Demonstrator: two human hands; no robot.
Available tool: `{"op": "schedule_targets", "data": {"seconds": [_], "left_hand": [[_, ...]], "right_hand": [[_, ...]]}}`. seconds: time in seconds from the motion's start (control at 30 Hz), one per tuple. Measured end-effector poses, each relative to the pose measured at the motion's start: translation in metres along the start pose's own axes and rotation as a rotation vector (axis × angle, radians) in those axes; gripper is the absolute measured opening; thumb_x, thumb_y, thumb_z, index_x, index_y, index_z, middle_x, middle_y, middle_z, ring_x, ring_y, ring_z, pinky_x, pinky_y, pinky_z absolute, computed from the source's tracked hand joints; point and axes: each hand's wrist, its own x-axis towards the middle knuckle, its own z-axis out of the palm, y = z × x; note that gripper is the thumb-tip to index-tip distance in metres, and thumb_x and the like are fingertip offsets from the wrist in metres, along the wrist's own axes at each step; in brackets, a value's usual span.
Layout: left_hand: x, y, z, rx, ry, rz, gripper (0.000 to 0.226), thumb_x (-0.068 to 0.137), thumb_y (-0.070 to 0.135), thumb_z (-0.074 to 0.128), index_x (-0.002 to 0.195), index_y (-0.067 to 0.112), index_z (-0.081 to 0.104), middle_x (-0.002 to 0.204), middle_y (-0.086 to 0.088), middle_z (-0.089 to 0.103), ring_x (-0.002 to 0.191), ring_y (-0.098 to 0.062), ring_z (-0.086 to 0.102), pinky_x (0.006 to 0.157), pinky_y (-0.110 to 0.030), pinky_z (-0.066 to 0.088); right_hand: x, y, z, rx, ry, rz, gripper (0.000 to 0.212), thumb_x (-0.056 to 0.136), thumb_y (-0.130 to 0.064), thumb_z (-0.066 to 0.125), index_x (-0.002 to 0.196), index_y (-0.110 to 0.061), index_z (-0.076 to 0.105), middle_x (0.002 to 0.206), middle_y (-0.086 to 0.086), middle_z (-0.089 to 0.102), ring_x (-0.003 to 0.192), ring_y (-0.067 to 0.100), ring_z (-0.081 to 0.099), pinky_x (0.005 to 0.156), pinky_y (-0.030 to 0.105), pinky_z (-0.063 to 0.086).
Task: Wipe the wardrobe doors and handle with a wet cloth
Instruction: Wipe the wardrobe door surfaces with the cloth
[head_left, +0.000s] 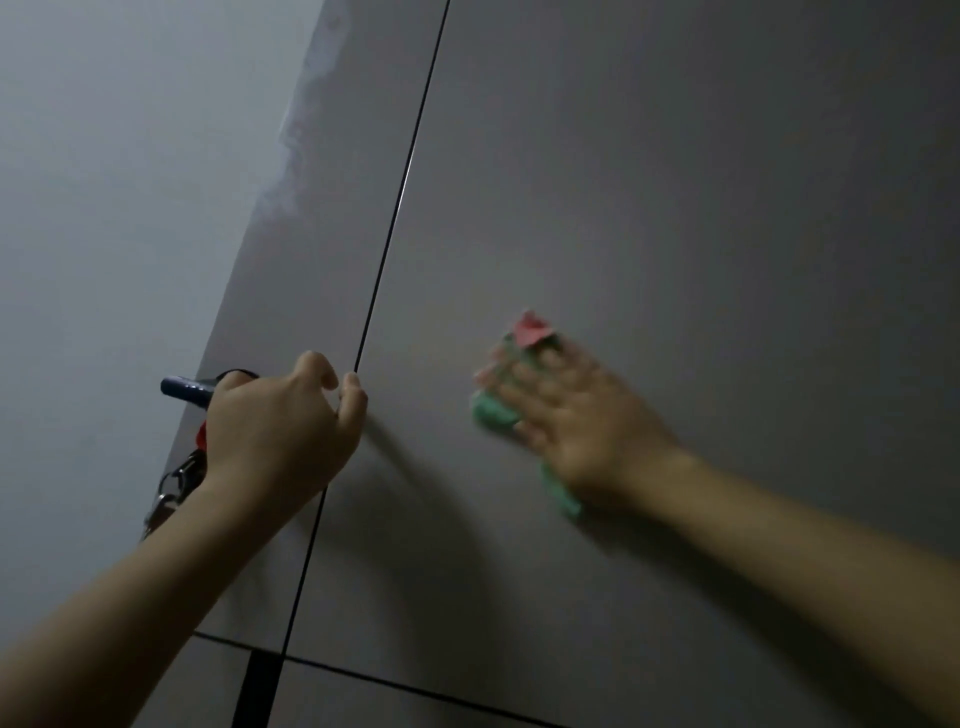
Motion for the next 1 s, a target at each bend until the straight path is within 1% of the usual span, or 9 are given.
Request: {"op": "schedule_targets", "data": {"seconds": [0.1,0.2,0.33,0.43,0.5,0.6,0.67,0.87,1.0], "left_hand": [[-0.001,0.000,0.000,0.020,-0.014,0.010,0.040,0.096,0.042,0.034,0.101,0.010,0.058,0.051,0.001,0.050,0.053,-0.019,0.044,0.083,-0.036,0.034],[-0.001,0.002,0.000,0.031,0.001,0.010,0.039,0.097,0.041,0.034,0.100,0.012,0.059,0.051,0.002,0.051,0.052,-0.019,0.045,0.084,-0.036,0.034],[0.001,0.005,-0.004,0.067,-0.027,-0.019,0.039,0.097,0.042,0.033,0.103,0.013,0.058,0.060,-0.003,0.060,0.062,-0.023,0.051,0.088,-0.036,0.034],[0.004,0.010,-0.009,0.056,-0.064,-0.021,0.041,0.097,0.044,0.031,0.109,0.013,0.054,0.080,-0.007,0.067,0.076,-0.025,0.057,0.088,-0.038,0.036],[0.002,0.024,-0.012,0.057,-0.040,0.029,0.040,0.095,0.044,0.032,0.112,0.014,0.054,0.094,-0.007,0.067,0.088,-0.025,0.059,0.087,-0.037,0.036],[-0.003,0.066,-0.013,-0.043,0.005,0.134,0.038,0.094,0.043,0.035,0.113,0.018,0.056,0.105,-0.003,0.066,0.097,-0.022,0.057,0.087,-0.035,0.033],[-0.006,0.091,-0.009,-0.089,-0.006,0.159,0.041,0.094,0.045,0.031,0.114,0.020,0.056,0.110,-0.003,0.063,0.101,-0.022,0.055,0.088,-0.034,0.034],[-0.021,0.183,0.039,-0.221,-0.015,0.305,0.058,0.078,0.046,0.029,0.114,0.011,0.058,0.123,-0.015,0.051,0.113,-0.035,0.043,0.097,-0.044,0.032],[-0.028,0.232,0.061,-0.327,0.074,0.384,0.052,0.080,0.036,0.036,0.117,0.006,0.057,0.130,-0.023,0.049,0.121,-0.031,0.031,0.110,-0.045,0.011]], "right_hand": [[-0.027,0.087,-0.011,-0.083,0.052,0.394,0.053,0.093,-0.028,0.029,0.142,-0.009,0.035,0.145,0.017,0.043,0.136,0.037,0.036,0.115,0.042,0.013],[-0.010,0.081,-0.005,-0.090,0.155,0.818,0.059,0.093,-0.036,0.022,0.144,-0.011,0.040,0.147,0.015,0.040,0.138,0.038,0.033,0.115,0.044,0.014],[-0.036,-0.016,0.005,-0.026,0.046,0.276,0.052,0.095,-0.029,0.031,0.142,-0.011,0.043,0.148,0.012,0.040,0.139,0.040,0.030,0.114,0.052,0.019],[-0.084,-0.003,-0.010,0.016,-0.048,0.047,0.049,0.101,-0.035,0.025,0.143,-0.016,0.039,0.150,0.005,0.036,0.141,0.028,0.028,0.114,0.047,0.021],[-0.095,0.046,-0.015,-0.037,0.001,0.187,0.049,0.100,-0.033,0.023,0.143,-0.012,0.035,0.148,0.010,0.038,0.140,0.030,0.030,0.115,0.045,0.019],[-0.079,0.113,-0.022,-0.078,0.141,0.742,0.055,0.095,-0.034,0.025,0.144,-0.010,0.037,0.145,0.017,0.043,0.136,0.038,0.036,0.114,0.045,0.019],[-0.050,0.096,-0.013,-0.074,0.217,0.975,0.057,0.094,-0.035,0.025,0.142,-0.009,0.042,0.145,0.017,0.042,0.136,0.041,0.035,0.114,0.048,0.018],[-0.136,0.024,-0.025,0.001,0.024,0.265,0.049,0.096,-0.030,0.032,0.141,-0.012,0.043,0.148,0.007,0.038,0.139,0.031,0.029,0.115,0.046,0.019],[-0.177,0.128,-0.041,-0.148,0.067,0.604,0.053,0.093,-0.029,0.032,0.143,-0.011,0.039,0.146,0.012,0.043,0.136,0.034,0.037,0.113,0.042,0.020]]}}
